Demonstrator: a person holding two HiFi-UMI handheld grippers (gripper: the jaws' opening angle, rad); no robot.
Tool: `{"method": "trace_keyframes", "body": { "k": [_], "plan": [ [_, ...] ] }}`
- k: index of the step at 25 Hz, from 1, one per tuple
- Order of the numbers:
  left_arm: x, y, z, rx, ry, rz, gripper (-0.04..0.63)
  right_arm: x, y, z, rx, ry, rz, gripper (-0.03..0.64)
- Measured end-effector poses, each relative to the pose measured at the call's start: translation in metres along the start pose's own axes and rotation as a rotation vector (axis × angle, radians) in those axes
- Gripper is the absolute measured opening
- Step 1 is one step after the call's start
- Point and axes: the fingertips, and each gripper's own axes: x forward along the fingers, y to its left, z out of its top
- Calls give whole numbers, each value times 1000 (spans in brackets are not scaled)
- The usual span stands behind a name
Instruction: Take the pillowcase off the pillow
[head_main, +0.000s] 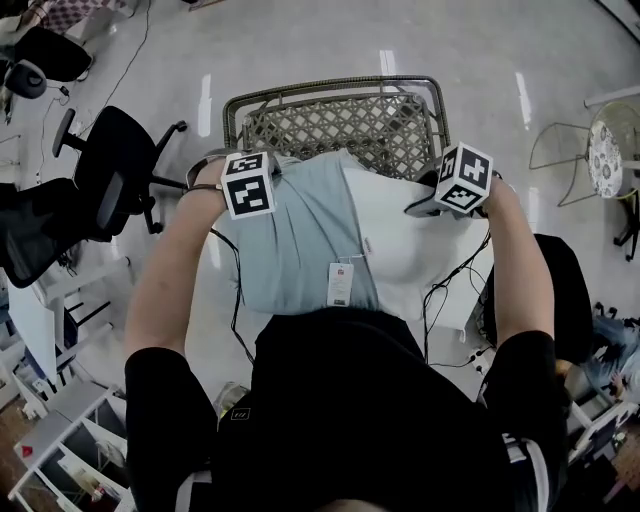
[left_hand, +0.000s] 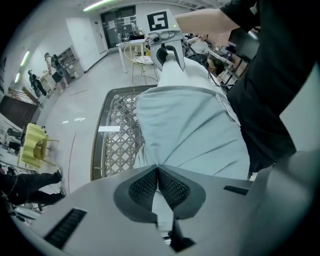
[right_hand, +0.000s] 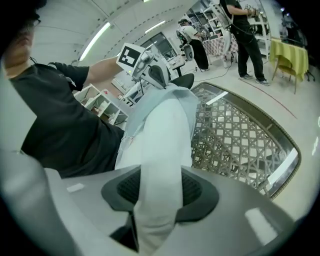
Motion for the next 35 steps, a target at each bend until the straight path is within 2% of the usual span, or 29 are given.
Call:
{"method": "trace_keyframes", "body": {
  "k": [6,10,12,14,16,18,19,21,23,25,27,31,33,35],
  "plan": [
    [-15,-7,-27,-6,-11,38,6,-9,13,-4,43,-58,0,173],
    [-21,-10,-31,-58,-49,47,6,-11,12,-8,38,-74,-21,181],
    [-21,-10,-29,-67,-45,41,6,-9,1,-3,-14,-21,-83,237],
    [-13,-6,-28,-72,-39,40,8,0,-14,2,-76,94,-158,290],
    [-1,3,-28,-94,-56,69,8,7,-31,5,-130,231,-231,310],
    [8,15,-32,-134,-88,123,9,11,-49,7,-176,323,-302,327],
    [9,20,-37,-159,-100,146,9,13,-56,9,-189,336,-331,330],
    [10,27,-54,-220,-110,183,17,19,-68,23,-206,284,-361,333],
    [12,31,-78,-286,-108,199,56,30,-74,39,-209,227,-353,360],
    [17,33,-103,-318,-80,196,99,45,-77,44,-212,255,-331,385],
    [27,34,-123,-304,-34,184,109,55,-82,42,-210,334,-325,416],
    [53,34,-145,-213,52,126,155,67,-92,38,-217,451,-293,468],
    [68,37,-148,-192,51,94,177,79,-96,34,-219,493,-260,484],
    [81,41,-146,-204,2,55,198,98,-97,30,-205,504,-188,494]
  ]
}}
